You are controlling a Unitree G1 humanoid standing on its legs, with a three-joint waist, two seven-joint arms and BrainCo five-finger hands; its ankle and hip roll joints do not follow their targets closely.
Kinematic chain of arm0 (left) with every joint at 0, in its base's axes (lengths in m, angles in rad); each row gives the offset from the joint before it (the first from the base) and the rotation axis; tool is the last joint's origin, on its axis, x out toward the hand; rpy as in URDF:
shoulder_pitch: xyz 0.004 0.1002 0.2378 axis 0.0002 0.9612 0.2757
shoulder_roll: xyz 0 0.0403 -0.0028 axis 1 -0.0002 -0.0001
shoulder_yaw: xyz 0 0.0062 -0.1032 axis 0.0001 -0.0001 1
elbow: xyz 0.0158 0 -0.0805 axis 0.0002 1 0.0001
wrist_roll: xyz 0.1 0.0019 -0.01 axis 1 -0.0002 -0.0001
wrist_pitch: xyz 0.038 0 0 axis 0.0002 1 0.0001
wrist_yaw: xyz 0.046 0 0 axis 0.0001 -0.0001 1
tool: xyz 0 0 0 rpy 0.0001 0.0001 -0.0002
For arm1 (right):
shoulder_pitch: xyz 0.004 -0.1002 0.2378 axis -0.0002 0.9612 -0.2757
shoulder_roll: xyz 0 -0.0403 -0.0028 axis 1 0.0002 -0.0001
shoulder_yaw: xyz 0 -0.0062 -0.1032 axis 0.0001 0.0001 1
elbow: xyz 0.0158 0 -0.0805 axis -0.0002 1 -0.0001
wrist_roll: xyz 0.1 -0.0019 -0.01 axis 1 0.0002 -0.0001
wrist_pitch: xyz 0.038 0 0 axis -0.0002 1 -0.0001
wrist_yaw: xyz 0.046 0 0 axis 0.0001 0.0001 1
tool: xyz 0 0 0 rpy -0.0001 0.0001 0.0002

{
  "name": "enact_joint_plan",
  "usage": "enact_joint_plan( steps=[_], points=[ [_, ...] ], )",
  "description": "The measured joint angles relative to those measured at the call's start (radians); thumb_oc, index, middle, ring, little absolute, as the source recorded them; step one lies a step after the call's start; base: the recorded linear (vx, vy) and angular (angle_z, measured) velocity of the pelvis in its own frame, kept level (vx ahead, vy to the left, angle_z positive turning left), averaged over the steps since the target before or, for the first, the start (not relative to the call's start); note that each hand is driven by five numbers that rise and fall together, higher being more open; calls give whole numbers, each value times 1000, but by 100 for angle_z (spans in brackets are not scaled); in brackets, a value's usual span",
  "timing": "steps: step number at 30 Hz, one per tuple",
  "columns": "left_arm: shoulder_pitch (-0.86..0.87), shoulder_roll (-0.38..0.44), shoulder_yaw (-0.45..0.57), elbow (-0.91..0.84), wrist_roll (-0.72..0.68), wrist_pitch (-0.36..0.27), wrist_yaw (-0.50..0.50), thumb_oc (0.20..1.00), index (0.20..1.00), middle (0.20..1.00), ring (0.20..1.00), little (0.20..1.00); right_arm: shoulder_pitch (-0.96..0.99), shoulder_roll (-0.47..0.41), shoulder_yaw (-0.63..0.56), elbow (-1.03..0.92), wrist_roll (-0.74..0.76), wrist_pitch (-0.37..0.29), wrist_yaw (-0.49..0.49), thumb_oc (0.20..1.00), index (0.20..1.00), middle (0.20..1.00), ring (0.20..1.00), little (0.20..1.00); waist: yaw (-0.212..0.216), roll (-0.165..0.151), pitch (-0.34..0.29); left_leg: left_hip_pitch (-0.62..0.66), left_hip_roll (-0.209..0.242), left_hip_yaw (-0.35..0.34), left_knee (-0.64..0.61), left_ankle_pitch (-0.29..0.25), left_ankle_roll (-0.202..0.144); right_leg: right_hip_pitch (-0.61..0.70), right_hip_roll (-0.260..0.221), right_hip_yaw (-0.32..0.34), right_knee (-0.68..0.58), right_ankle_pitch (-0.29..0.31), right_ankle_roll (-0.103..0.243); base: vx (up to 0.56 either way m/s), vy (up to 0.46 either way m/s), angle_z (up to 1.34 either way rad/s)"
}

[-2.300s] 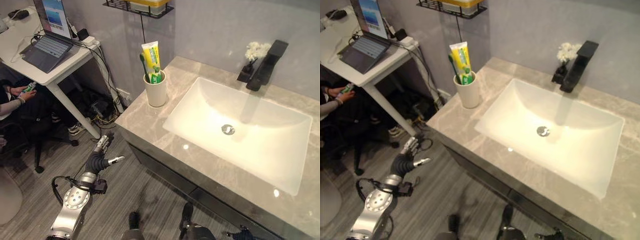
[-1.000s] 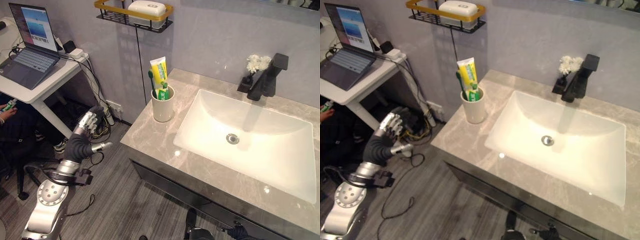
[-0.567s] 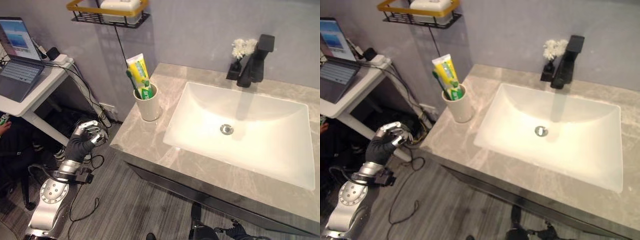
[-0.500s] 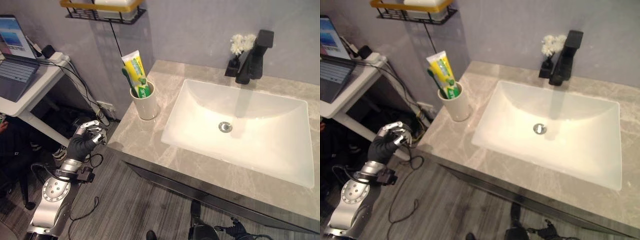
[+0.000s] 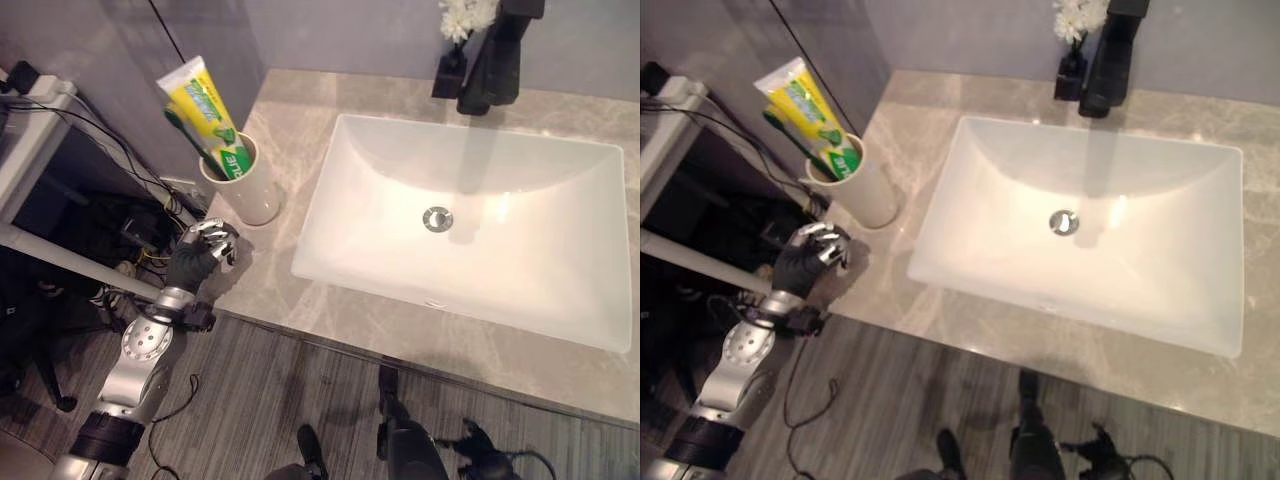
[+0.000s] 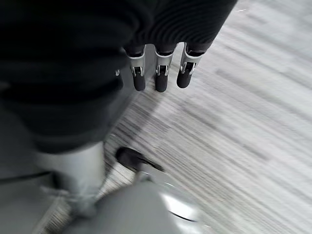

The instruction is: Put brush and paste in cup on sink, flatten towel.

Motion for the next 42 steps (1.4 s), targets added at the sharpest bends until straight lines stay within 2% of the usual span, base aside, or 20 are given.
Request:
enact_joint_plan(
  steps=[8, 17, 27, 30, 32, 42],
  points=[
    [-59, 10, 7, 3, 6, -16, 17, 200, 200, 200, 200, 200, 1, 3, -45, 81, 70, -6, -21, 1000, 1000, 1000, 1000, 1000, -17, -23, 17, -27, 1, 1, 0, 1, -3, -28, 1, 4, 0, -9, 3, 2, -14, -1],
    [-130, 9, 5, 47, 40, -16, 74, 200, 200, 200, 200, 200, 3, 6, -41, 102, 70, -5, -21, 1000, 1000, 1000, 1000, 1000, -25, -23, 18, -37, 2, 2, 0, 3, -5, -39, 2, 3, 0, -3, -5, 8, -3, 0],
    [-278, 10, -5, 202, 42, -16, 132, 200, 200, 200, 200, 200, 2, 9, -23, 35, 70, -11, -22, 1000, 1000, 1000, 1000, 1000, -51, -24, 19, -42, 1, 6, -1, 3, -5, -47, 3, 7, 0, -7, -2, 1, 0, 0],
    [-341, 9, -36, 241, 42, -33, 160, 200, 200, 200, 200, 200, 2, 10, -22, 40, 70, -11, -23, 1000, 1000, 1000, 1000, 1000, -52, -25, 19, -57, 0, 6, 0, 4, -6, -62, 4, 9, 0, -2, -8, 0, 0, 0],
    [-396, 4, -70, 278, 42, -40, 190, 200, 200, 200, 200, 200, 0, 11, -4, 41, 70, -10, -24, 1000, 1000, 1000, 1000, 1000, -67, -25, 19, -56, 2, 7, 0, 4, -7, -61, 6, 9, 0, -2, -9, 23, -8, -1],
    [-399, -1, -81, 276, 53, -40, 192, 200, 200, 200, 200, 200, 1, 19, 5, 61, 70, -6, -25, 1000, 1000, 1000, 1000, 1000, -79, -26, 19, -48, 2, 20, -1, 3, -7, -61, 17, 24, 0, -4, -6, 21, -2, -3]
  ],
)
